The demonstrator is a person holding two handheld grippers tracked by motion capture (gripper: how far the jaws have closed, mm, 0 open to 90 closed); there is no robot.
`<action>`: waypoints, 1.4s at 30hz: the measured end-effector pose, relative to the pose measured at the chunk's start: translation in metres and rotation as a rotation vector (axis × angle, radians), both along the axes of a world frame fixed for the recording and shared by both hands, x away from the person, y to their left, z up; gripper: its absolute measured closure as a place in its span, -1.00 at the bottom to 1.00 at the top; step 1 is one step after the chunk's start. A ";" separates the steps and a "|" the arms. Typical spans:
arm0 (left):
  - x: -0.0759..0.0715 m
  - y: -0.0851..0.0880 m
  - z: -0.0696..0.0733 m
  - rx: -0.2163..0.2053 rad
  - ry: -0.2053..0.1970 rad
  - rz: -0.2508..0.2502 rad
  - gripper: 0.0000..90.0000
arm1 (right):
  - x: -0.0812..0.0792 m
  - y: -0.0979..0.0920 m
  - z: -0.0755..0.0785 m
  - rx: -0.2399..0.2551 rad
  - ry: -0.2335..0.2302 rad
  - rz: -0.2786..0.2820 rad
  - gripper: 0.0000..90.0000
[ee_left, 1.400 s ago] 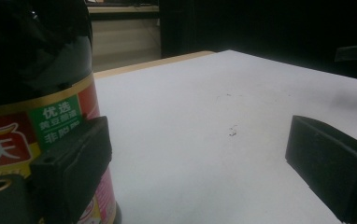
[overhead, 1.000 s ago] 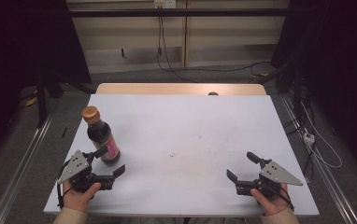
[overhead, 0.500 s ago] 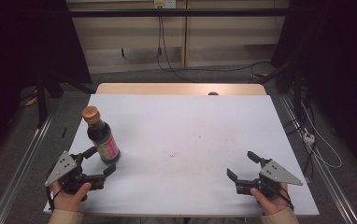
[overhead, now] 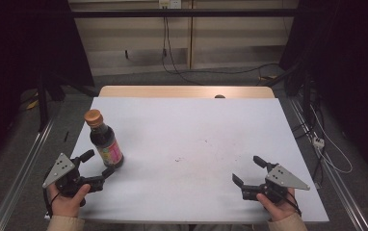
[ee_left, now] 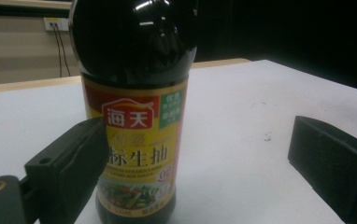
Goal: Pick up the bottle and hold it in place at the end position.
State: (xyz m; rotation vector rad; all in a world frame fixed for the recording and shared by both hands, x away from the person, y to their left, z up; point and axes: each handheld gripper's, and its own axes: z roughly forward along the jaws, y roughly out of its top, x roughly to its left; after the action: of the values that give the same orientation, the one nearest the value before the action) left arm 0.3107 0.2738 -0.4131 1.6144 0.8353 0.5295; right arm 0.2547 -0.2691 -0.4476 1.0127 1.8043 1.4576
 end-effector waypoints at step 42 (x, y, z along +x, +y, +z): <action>0.054 -0.026 0.010 0.074 0.015 0.128 -0.57 | 0.001 0.002 0.000 -0.009 0.001 0.014 -0.91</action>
State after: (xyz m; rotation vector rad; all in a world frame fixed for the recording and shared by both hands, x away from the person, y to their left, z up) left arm 0.3648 0.2476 -0.4029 1.6410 0.9438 0.6461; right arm 0.2561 -0.2669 -0.4475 0.9989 1.8203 1.4563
